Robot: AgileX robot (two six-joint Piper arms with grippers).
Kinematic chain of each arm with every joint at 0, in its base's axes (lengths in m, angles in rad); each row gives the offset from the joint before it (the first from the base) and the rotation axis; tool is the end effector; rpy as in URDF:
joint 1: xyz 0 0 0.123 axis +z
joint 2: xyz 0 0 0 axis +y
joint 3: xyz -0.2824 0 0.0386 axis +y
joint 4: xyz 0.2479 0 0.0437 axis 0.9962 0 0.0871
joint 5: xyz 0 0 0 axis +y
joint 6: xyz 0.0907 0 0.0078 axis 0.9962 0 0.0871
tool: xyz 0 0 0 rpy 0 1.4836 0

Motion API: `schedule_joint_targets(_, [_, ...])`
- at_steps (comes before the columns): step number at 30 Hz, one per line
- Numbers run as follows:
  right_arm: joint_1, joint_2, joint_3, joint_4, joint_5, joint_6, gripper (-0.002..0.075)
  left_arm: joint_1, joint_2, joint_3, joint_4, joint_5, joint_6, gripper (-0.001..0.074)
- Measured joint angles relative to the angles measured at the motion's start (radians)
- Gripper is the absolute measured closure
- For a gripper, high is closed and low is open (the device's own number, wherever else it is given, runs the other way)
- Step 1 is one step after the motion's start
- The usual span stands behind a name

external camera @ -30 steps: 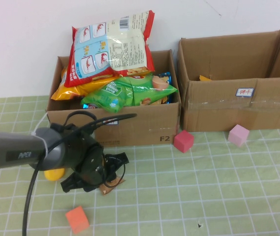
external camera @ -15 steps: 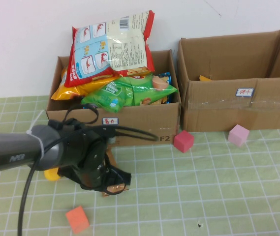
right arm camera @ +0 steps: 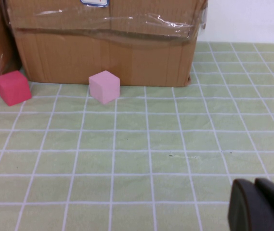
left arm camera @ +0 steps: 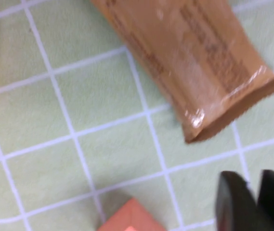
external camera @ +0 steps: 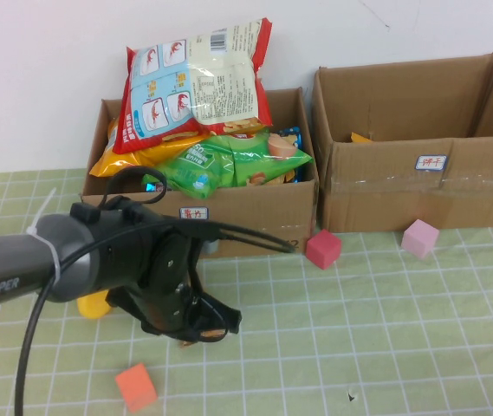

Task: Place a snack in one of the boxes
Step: Pick up the biscuit

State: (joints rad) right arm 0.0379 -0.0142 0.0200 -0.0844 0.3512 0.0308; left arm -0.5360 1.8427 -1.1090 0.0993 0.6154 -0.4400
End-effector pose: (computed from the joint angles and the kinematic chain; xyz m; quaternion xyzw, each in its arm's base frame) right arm 0.0530 -0.0006 0.1756 -0.0256 0.7950 -0.0147 0.6059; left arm 0.3071 -0.1764 0.1646 0.0829 0.9840 -0.0415 0.1519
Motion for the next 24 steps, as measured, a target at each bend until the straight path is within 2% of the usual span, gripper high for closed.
schedule_joint_targets(1, [0.000,0.000,0.000,0.000,0.000,0.000,0.0728,0.000,0.000,0.000,0.000,-0.009,-0.013,0.0555])
schedule_joint_targets(5, [0.000,0.000,0.000,0.000,0.000,0.000,0.0728,0.000,0.009,-0.002,0.007,-0.051,-0.105,0.0204])
schedule_joint_targets(6, [0.000,0.000,0.000,0.000,0.000,0.000,0.0728,0.000,0.021,-0.005,0.010,-0.058,-0.134,0.0146])
schedule_joint_targets(8, [0.000,0.000,0.000,0.000,0.000,0.000,0.0728,0.000,0.047,-0.015,0.022,-0.077,-0.198,0.0090])
schedule_joint_targets(12, [0.000,0.000,0.000,0.000,0.000,0.000,0.0728,0.000,0.118,-0.041,0.052,-0.129,-0.336,0.0051])
schedule_joint_targets(24, [0.000,0.000,0.000,0.000,0.000,0.000,0.0728,-0.007,0.215,-0.090,0.216,-0.149,-0.558,0.0043])
